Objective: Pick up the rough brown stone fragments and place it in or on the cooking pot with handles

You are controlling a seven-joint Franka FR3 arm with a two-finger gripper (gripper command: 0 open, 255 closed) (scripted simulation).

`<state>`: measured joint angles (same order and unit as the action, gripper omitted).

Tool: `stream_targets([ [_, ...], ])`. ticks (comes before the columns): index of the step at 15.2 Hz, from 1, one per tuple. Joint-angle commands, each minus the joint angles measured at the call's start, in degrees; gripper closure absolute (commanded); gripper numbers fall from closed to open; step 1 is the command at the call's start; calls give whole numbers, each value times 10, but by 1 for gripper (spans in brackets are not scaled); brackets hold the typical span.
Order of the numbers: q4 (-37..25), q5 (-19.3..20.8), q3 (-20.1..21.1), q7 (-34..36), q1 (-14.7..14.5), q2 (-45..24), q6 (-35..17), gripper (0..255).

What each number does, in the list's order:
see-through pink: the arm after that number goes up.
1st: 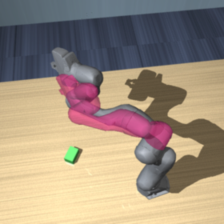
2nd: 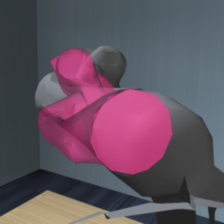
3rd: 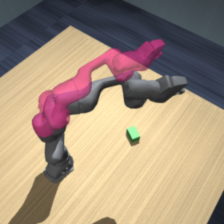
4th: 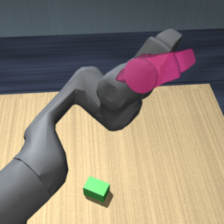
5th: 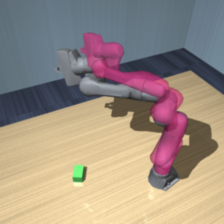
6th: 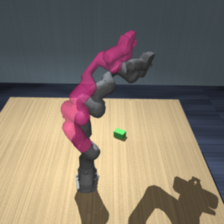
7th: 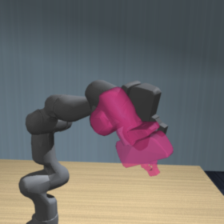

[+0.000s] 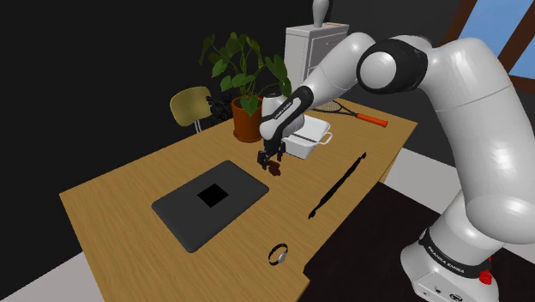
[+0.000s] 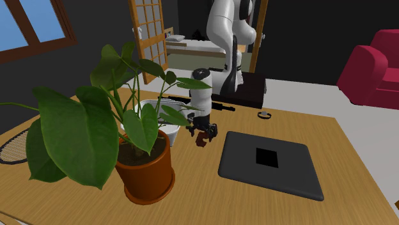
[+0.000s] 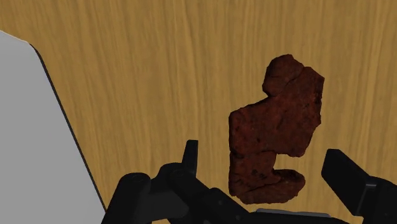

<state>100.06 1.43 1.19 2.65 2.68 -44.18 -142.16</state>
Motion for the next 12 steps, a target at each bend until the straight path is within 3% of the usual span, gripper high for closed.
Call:
stream_targets([
  [1,0,0,0,0,0,-3,-3,0],
  [7,0,0,0,0,0,-3,-3,0],
  [8,0,0,0,0,0,-3,-3,255],
  [12,0,0,0,0,0,-3,-3,255],
])
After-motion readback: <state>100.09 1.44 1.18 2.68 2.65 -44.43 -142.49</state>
